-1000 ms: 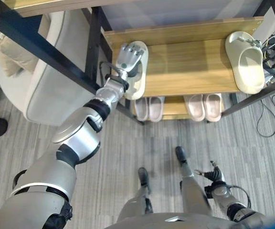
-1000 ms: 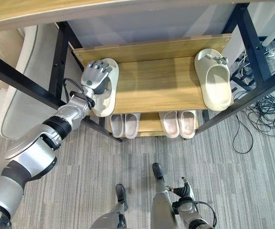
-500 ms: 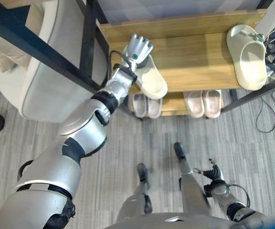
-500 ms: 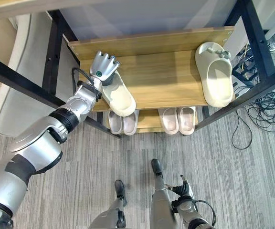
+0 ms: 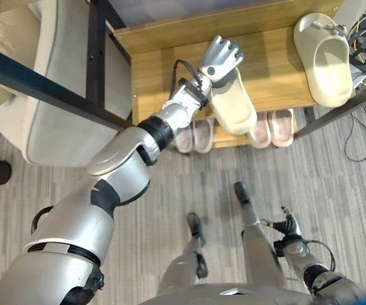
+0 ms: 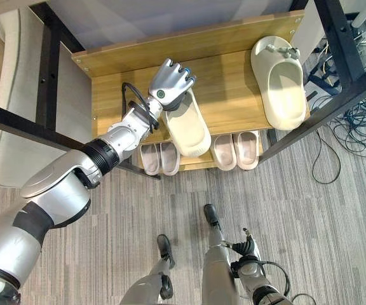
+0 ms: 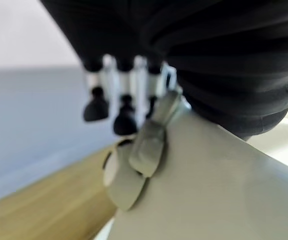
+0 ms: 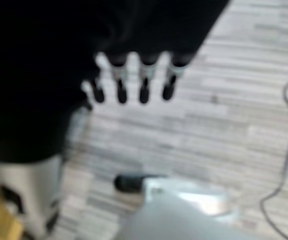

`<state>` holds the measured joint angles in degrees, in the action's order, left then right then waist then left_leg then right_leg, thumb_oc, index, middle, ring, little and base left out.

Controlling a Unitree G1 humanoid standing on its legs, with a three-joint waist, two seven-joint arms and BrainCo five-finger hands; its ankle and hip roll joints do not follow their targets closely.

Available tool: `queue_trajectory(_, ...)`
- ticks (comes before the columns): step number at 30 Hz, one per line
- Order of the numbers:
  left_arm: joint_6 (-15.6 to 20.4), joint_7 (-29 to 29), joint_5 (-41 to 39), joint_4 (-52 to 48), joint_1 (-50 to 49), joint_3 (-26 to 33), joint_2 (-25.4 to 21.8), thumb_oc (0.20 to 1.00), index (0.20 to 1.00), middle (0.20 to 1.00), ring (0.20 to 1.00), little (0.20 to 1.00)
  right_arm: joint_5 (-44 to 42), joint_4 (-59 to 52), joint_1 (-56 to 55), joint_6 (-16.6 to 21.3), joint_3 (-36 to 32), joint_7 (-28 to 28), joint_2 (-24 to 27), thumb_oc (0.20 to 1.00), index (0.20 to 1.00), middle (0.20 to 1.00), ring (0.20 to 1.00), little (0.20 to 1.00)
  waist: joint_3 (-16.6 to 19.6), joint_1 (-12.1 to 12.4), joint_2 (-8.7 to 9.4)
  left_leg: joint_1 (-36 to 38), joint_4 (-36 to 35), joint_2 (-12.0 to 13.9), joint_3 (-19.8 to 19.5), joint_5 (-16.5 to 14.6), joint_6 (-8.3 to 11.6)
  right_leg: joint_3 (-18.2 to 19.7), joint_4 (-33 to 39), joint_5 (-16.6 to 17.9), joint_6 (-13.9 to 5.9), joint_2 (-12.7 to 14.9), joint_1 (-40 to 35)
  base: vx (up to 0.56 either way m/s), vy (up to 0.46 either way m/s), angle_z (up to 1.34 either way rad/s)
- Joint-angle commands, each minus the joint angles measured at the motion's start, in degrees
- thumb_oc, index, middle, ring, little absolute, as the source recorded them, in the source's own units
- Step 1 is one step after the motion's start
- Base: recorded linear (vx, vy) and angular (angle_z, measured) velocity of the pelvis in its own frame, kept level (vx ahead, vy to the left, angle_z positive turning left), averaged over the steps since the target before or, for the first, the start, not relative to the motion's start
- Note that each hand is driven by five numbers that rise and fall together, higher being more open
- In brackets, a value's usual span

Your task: Arrange the slippers neatly on the shoe rack.

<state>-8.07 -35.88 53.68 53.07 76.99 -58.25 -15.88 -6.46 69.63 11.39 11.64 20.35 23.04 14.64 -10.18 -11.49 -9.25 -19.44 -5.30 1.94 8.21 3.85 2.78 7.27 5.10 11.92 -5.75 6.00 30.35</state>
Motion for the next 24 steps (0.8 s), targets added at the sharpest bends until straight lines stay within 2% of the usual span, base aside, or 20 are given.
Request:
queue_trajectory(1,0.11,-1.97,1.4,4.18,5.85,5.11,0.39,0.2,0.2,0.2,0.2,0.2,-0.81,1.43,1.61,0.06,-0.03,1.09,0.77,1.0,1.0,1.0,1.0,1.0,-1.3,-0.36,-0.92,-1.22,0.3,2.91,-4.72,-0.61,4.1,-2.58,-3.95,-6.72,-4.65,2.54,-2.22,0.01,-0.006,-0.03)
queue_trajectory(11,-0.04,-4.03,-2.4,5.67,9.12,6.49,0.54,0.2,0.2,0.2,0.2,0.2,-1.23,1.43,1.78,0.51,0.04,1.4,0.95,1.0,1.0,1.0,1.0,1.0,-1.02,-1.37,-1.93,-1.54,0.3,3.14,-4.3,-0.45,4.42,-1.83,-4.5,-6.75,-4.46,2.1,-1.23,0.01,-0.019,-0.02)
queue_trajectory(18,-0.49,-4.94,-3.64,7.23,9.35,6.95,1.97,0.2,0.2,0.2,0.2,0.2,-1.76,2.56,1.01,0.41,-0.46,1.54,0.71,1.0,1.0,1.0,1.0,1.0,0.35,-1.82,-3.28,-1.6,0.3,3.47,-3.54,-0.71,4.48,-1.14,-4.51,-6.84,-4.39,1.76,-0.52,0.04,-0.026,-0.06)
queue_trajectory(24,-0.52,-5.14,-4.38,9.06,11.24,6.09,0.41,0.2,0.2,0.2,0.2,0.2,-1.79,3.26,0.15,0.66,-0.01,1.35,0.63,1.0,1.0,1.0,1.0,1.0,1.13,-2.51,-3.9,-0.95,0.3,3.86,-2.77,-0.92,4.68,-0.55,-4.78,-7.15,-4.25,1.46,-0.38,0.03,-0.027,-0.04)
